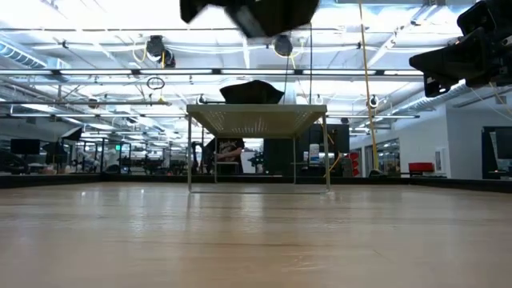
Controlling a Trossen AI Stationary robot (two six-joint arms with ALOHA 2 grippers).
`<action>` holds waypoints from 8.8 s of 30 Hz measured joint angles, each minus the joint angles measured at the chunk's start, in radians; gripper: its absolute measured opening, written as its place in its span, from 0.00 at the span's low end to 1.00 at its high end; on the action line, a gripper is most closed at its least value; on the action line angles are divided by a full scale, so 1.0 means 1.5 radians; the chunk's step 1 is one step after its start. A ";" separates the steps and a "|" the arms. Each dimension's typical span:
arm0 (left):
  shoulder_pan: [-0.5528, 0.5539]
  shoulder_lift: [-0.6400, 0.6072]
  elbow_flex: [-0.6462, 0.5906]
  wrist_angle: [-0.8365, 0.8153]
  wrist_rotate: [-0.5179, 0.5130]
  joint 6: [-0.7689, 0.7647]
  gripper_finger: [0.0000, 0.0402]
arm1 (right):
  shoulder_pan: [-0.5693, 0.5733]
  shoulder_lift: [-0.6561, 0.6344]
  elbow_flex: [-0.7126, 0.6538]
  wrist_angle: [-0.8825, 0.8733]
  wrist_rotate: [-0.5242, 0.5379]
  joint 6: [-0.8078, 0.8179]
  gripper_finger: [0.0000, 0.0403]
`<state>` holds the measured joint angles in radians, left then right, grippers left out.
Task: Pick & Place Mini shaped plates
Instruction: Stack the black distorted square plate on top of the other distorted square plates on the shelf, then return to Home Position
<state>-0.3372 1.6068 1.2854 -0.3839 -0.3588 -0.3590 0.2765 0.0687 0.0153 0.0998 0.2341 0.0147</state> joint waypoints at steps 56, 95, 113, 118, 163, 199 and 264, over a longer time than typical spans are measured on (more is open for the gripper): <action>0.230 -0.267 0.002 -0.016 0.289 -0.071 0.08 | 0.000 0.000 0.000 -0.001 0.000 0.000 0.02; 0.181 -0.788 -0.642 0.397 0.428 0.182 0.08 | 0.000 0.004 0.000 0.000 0.000 0.000 0.02; 0.181 -0.798 -0.847 0.655 0.418 0.187 0.08 | 0.000 0.004 0.000 0.000 0.000 0.000 0.02; 0.181 -0.798 -0.847 0.630 0.412 0.182 0.08 | 0.000 0.004 0.000 0.000 0.000 0.000 0.02; 0.181 -0.797 -0.846 0.622 0.412 0.132 0.08 | 0.000 0.004 0.000 0.000 0.000 0.000 0.02; 0.181 -0.796 -0.846 0.622 0.412 0.132 0.08 | 0.000 0.004 0.000 0.000 0.000 0.000 0.02; 0.181 -0.796 -0.846 0.622 0.413 0.132 0.08 | 0.000 0.004 0.000 0.000 0.000 0.000 0.02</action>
<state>-0.0661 0.4121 0.0158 0.5498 0.2602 -0.1609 0.2766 0.0753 0.0152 0.0999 0.2344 0.0149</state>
